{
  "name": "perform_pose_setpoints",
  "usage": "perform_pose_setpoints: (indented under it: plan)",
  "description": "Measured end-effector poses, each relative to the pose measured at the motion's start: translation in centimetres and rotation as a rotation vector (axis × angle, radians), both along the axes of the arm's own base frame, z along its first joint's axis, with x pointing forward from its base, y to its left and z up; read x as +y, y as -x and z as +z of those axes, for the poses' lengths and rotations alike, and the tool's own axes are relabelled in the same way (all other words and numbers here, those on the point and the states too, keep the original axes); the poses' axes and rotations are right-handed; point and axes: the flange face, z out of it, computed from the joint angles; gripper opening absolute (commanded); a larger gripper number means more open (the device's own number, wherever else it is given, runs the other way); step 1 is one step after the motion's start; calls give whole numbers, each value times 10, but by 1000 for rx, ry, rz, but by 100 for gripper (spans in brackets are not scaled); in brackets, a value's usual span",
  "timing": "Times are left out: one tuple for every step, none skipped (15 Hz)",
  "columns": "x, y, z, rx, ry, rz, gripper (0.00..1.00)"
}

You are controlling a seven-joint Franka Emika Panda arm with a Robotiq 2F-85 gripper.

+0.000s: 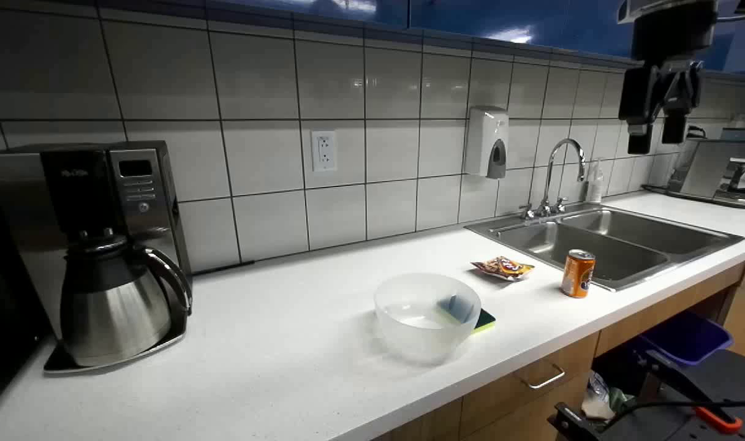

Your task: Put the snack pack in the bowl

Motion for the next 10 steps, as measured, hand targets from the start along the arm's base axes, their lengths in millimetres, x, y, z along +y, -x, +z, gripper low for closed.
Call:
perform_pose_setpoints:
  plan:
    - [0, 0, 0, 0, 0, 0, 100]
    - [0, 0, 0, 1, 0, 0, 100]
    - [0, 0, -1, 2, 0, 0, 100]
    - [0, -1, -1, 3, 0, 0, 100]
    - [0, -1, -2, 5, -1, 0, 100]
    - [0, -1, -2, 5, -1, -1, 100]
    - [0, -2, -3, 3, 0, -2, 100]
    - [0, -2, -3, -1, 0, -6, 100]
    - [-1, -3, -4, -9, 0, -16, 100]
    - [-2, -4, -6, -20, 0, -28, 100]
